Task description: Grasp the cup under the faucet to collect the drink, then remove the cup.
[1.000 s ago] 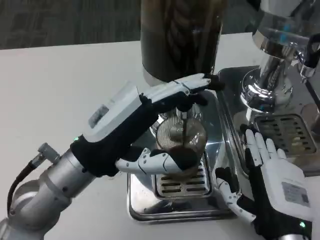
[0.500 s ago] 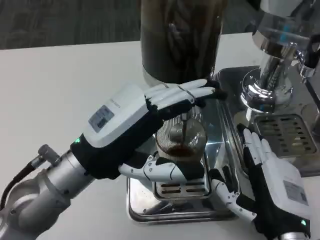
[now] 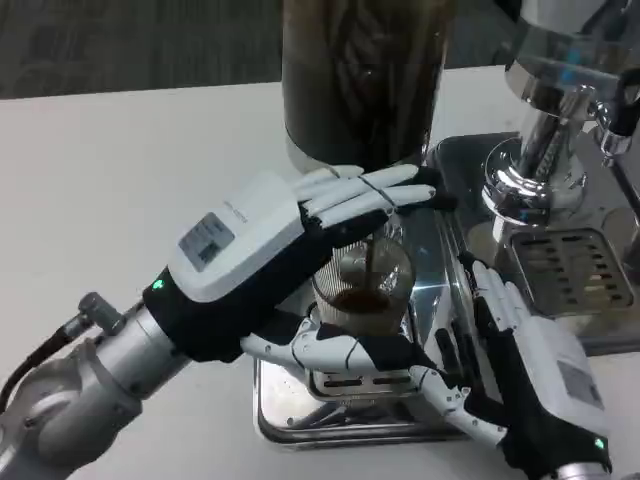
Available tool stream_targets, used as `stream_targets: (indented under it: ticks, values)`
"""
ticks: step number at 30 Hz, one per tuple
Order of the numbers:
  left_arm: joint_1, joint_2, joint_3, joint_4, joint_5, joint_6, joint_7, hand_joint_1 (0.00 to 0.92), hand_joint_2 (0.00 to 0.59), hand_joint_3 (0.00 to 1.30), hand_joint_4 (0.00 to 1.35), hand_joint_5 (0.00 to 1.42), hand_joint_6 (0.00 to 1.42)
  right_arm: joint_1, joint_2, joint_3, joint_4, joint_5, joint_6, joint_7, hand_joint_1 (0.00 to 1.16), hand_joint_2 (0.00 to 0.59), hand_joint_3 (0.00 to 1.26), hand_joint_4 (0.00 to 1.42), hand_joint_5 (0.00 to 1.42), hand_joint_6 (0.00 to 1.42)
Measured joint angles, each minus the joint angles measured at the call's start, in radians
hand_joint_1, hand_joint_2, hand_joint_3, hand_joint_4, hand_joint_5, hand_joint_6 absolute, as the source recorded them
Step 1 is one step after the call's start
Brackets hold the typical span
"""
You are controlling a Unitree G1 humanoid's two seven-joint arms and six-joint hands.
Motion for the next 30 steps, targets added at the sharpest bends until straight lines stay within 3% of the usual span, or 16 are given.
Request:
stream_targets:
  ticks: [12, 21, 30]
  values:
    - [-0.002, 0.008, -0.013, -0.002, 0.008, 0.009, 0.024, 0.0, 0.154, 0.26, 0.15, 0.33, 0.24, -0.062, -0.013, -0.019, 0.064, 0.11, -0.1, 0.095, 0.49, 0.224, 0.0, 0.0, 0.0, 0.1]
    - [-0.005, 0.012, -0.024, -0.002, 0.008, 0.012, 0.031, 0.0, 0.154, 0.26, 0.15, 0.34, 0.24, -0.116, 0.013, -0.036, 0.121, 0.178, -0.107, 0.145, 0.51, 0.216, 0.0, 0.0, 0.0, 0.08]
    - [-0.006, 0.018, -0.028, -0.003, 0.008, 0.014, 0.038, 0.0, 0.163, 0.27, 0.15, 0.34, 0.24, -0.178, 0.028, -0.043, 0.166, 0.19, -0.107, 0.163, 0.54, 0.212, 0.0, 0.0, 0.0, 0.08]
